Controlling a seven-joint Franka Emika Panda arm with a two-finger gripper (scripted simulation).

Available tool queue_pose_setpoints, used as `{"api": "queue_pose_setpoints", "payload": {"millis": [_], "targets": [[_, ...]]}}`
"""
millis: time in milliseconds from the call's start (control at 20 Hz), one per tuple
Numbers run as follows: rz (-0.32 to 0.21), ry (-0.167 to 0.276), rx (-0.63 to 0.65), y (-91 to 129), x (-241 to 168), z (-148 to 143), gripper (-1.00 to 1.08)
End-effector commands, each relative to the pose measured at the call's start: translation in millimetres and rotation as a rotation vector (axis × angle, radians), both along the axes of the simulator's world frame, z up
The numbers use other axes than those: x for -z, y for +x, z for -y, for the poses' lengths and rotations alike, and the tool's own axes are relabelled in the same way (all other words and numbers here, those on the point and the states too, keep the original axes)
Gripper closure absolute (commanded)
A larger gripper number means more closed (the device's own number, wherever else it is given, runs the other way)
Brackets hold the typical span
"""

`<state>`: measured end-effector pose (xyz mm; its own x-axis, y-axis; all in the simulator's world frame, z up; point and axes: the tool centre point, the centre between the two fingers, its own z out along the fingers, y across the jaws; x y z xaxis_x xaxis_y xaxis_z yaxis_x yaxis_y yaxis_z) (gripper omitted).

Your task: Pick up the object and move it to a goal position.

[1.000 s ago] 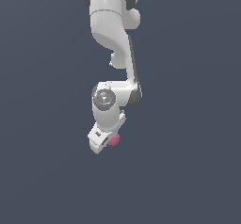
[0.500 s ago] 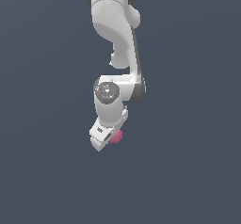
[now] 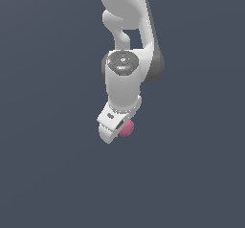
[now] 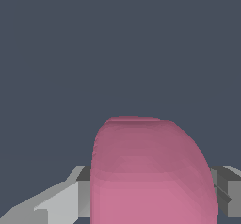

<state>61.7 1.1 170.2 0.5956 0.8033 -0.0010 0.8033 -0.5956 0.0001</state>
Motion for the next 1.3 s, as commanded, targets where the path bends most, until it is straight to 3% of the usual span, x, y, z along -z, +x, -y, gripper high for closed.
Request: {"api": "queue_pose_setpoints", "payload": {"millis": [0,650,1250], "targets": [[0.000,0.000,0.000,-1.4,-29.0,-11.4,1.08],[0.000,0.001,0.000,-2.0,-154.9,-60.7,1.08],[0.000,0.001,0.001,0.8,-186.8,-73.1,1.08]]}}
